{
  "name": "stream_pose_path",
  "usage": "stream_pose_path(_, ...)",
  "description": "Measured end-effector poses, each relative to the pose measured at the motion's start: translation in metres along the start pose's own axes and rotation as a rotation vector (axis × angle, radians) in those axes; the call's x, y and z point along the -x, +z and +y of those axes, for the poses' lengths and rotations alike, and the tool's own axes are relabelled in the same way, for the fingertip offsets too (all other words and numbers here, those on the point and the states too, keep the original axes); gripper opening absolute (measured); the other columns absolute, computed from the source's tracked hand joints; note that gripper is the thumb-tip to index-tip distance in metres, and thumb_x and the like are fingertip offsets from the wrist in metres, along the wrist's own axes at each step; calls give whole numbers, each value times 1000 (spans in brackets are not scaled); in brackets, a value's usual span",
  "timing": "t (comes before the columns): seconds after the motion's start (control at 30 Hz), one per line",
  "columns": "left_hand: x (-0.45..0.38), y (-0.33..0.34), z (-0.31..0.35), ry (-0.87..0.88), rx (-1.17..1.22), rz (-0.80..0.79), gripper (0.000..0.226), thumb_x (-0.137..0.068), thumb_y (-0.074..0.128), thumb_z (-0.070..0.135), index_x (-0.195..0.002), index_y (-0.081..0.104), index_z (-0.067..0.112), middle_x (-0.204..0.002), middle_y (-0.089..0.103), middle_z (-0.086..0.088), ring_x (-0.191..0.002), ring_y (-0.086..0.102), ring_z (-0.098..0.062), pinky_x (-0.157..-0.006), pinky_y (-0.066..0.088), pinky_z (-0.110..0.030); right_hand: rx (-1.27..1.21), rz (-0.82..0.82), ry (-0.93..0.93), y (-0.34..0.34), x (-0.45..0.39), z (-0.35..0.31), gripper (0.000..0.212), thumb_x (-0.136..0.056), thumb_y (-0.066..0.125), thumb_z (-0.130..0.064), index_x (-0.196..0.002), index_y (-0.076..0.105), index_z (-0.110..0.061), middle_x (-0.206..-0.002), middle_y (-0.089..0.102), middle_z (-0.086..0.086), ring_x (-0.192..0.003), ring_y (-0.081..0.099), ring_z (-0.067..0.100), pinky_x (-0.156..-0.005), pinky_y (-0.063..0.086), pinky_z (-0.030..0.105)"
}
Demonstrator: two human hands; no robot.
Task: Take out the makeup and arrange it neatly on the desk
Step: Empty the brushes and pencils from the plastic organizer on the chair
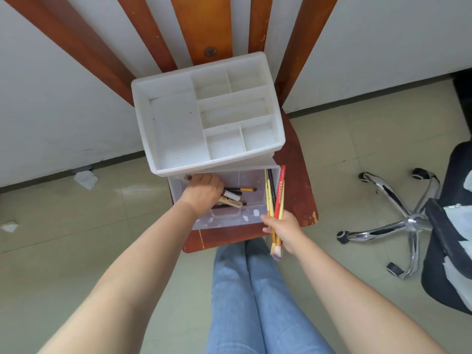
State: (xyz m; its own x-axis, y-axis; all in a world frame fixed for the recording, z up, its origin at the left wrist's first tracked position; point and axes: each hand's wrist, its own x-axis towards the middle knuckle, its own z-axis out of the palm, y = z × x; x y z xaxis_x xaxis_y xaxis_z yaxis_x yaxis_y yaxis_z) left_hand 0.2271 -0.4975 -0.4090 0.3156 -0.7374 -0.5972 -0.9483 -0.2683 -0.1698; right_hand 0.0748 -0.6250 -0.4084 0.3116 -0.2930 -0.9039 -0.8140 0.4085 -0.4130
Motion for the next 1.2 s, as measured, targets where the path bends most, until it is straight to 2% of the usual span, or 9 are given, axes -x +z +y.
stream_pose_path(0.07,5,-6,-1,11,-75,99,16,-65,72,25,-79,69,18,-80,67,0,-76,64,-18,-69,50,-26,94,78,-19,2,-1,3,12,-84,60,-10,-94,53,-10,-75,56,0,-59,52,11,-63,49,27)
stream_pose_path(0.13,10,-12,1,-20,-60,124,21,-43,81,28,-57,67,21,-59,63,4,-55,61,-13,-52,48,-19,130,138,-55,4,-1,3,7,-83,60,-9,-88,55,-10,-68,54,-1,-57,50,13,-60,46,27)
stream_pose_path(0.23,10,-3,6,-72,53,64,21,-80,56,20,-99,61,12,-100,60,-8,-94,57,-24,-79,44,-32,171,216,-113,5,2,0,15,-82,58,-9,-71,51,-14,-71,57,4,-69,53,22,-67,45,33)
stream_pose_path(0.3,12,7,13,-122,179,-6,27,-90,36,13,-115,45,6,-119,47,-14,-110,44,-30,-90,34,-38,208,271,-155,4,8,0,28,-81,57,-8,-59,45,-21,-61,53,-1,-67,51,24,-58,40,26)
stream_pose_path(0.37,19,9,17,-138,229,26,30,-90,38,23,-115,42,6,-121,44,-14,-113,41,-30,-90,32,-38,255,300,-188,4,15,-2,34,-79,56,-8,-56,40,-26,-57,48,-6,-65,50,23,-52,35,23)
stream_pose_path(0.57,25,4,9,-110,328,9,52,-87,50,38,-125,37,6,-126,41,-11,-119,37,-29,-93,34,-37,264,343,-166,4,29,-17,30,-79,54,-6,-59,42,-25,-69,56,6,-67,59,28,-63,52,36)
stream_pose_path(0.73,29,-5,7,-25,175,7,43,-91,43,22,-130,32,6,-126,41,-11,-117,40,-28,-90,36,-36,233,337,-151,4,36,-28,11,-80,51,-2,-78,48,-13,-55,50,-2,-42,50,12,-28,36,10)
stream_pose_path(0.93,20,-10,23,43,136,7,40,-92,37,4,-131,30,2,-124,45,-15,-110,47,-32,-84,40,-37,141,358,-56,3,37,-36,9,-84,53,-6,-87,48,-11,-63,56,4,-44,51,11,-33,41,15)
stream_pose_path(1.2,1,-23,29,-87,193,-22,30,-93,34,1,-122,38,0,-124,50,-20,-112,51,-32,-87,43,-40,146,380,-54,1,32,-39,5,-83,54,-10,-87,52,-10,-61,58,6,-41,50,10,-33,36,14)
